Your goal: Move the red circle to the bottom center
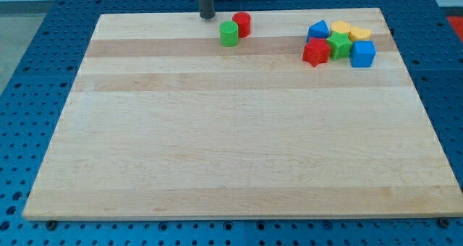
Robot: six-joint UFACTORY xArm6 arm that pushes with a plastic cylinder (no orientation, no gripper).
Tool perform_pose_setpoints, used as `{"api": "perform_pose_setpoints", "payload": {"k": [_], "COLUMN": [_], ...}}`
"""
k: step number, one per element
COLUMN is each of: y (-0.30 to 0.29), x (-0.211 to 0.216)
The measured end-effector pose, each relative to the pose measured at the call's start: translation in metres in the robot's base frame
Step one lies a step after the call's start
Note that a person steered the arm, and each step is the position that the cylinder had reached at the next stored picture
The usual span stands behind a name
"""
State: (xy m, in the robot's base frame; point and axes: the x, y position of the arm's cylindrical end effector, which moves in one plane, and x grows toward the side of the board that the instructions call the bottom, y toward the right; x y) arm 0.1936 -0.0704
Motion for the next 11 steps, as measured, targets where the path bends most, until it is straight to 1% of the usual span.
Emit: {"api": "perform_pose_setpoints", "payload": {"k": [1, 2, 3, 4, 5, 6, 8, 9, 11], "y": [0.037, 0.041, 0.097, 0.097, 0.094, 0.086, 0.085, 0.060, 0.055], "x": [0.000, 0.000, 0.000, 0.000, 0.027, 0.079, 0.075, 0.044, 0.050]}}
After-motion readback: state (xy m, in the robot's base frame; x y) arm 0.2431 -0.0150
